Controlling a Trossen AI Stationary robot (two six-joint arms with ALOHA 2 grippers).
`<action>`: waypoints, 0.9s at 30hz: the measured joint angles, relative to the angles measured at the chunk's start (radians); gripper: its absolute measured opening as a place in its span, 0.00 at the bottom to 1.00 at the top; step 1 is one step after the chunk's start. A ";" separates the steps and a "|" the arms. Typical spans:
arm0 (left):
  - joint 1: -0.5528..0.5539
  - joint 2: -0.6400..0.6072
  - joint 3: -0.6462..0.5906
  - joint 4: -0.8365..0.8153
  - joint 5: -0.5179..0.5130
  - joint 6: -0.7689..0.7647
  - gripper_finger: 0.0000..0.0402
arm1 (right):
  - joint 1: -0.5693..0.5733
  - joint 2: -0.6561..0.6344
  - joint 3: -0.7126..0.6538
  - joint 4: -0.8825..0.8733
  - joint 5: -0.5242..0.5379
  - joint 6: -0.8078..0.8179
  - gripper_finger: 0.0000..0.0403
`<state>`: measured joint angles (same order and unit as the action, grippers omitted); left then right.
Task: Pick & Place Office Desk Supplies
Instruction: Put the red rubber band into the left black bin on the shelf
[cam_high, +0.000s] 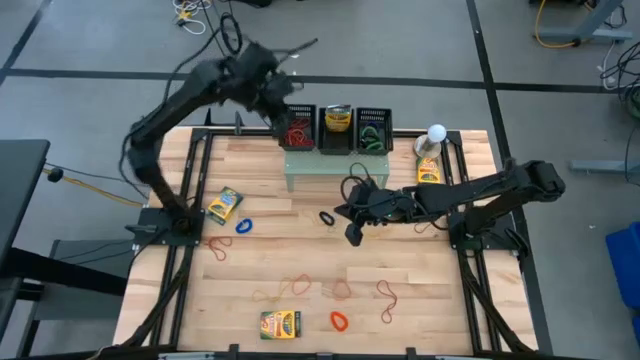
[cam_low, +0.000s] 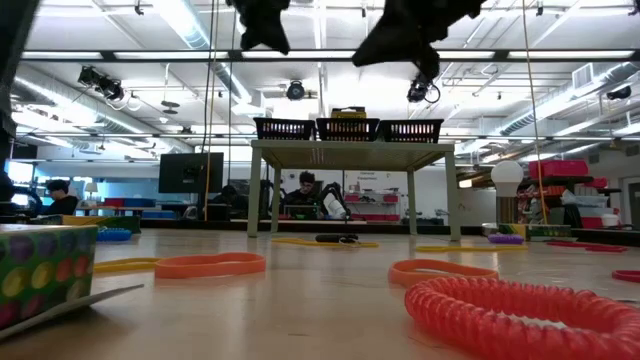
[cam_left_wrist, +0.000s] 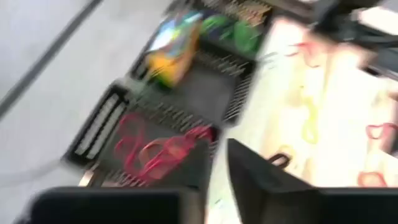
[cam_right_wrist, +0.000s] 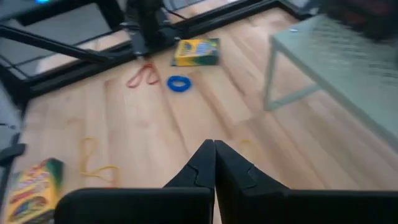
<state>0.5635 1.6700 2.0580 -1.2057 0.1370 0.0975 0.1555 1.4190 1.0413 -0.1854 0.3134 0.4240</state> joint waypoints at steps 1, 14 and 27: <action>-0.028 -0.041 -0.070 0.062 0.000 0.003 0.07 | -0.002 -0.010 -0.006 -0.015 0.012 0.001 0.01; -0.339 -0.619 -1.089 0.758 0.015 -0.258 0.02 | -0.037 -0.152 -0.245 0.053 0.001 0.084 0.00; -0.550 -0.720 -1.452 0.579 -0.188 -0.733 0.06 | -0.055 -0.177 -0.253 0.044 0.002 0.071 0.02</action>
<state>0.0130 0.9498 0.6057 -0.6270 -0.0510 -0.6353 0.1001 1.2422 0.7887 -0.1419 0.3153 0.4947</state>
